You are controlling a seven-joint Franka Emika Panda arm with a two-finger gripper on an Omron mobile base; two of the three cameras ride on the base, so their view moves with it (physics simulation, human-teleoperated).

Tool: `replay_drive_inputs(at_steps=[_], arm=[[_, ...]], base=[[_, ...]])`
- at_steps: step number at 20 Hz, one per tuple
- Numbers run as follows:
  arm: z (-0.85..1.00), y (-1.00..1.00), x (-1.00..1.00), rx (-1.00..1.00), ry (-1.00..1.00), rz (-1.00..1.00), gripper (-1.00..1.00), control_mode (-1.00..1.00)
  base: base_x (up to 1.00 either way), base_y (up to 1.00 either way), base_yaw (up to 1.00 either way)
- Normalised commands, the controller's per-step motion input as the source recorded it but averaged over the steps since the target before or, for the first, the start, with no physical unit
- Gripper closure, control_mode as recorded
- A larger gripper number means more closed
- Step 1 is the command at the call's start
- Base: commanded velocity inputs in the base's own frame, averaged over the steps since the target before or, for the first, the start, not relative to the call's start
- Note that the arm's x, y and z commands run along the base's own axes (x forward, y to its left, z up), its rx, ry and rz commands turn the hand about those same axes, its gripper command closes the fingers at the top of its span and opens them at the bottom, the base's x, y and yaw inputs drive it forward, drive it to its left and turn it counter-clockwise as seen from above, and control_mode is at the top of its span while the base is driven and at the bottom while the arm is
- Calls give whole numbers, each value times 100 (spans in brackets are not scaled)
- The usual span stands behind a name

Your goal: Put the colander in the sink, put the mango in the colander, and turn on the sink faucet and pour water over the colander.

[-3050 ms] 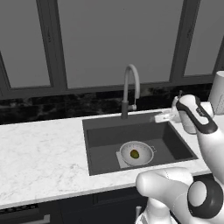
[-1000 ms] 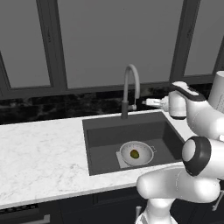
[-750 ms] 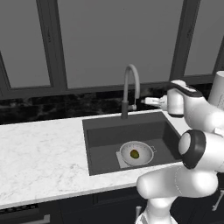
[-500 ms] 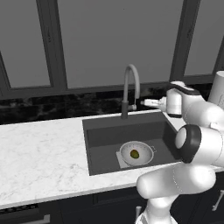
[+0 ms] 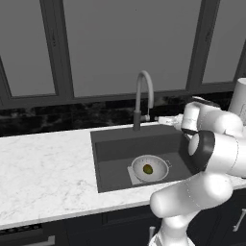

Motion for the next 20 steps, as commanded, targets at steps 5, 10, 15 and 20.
replay_drive_inputs(at_steps=[5, 10, 15, 20], arm=[[-1, -1, 27, -1, -3, -13, -100, -100], [0, 0, 37, 0, 0, -11, -100, -100], [0, 0, 34, 0, -1, -11, -100, -100], [-6, -8, 25, 0, -5, -9, -100, -100]], base=[[0, 0, 0], [0, 0, 0], [0, 0, 0], [0, 0, 0]])
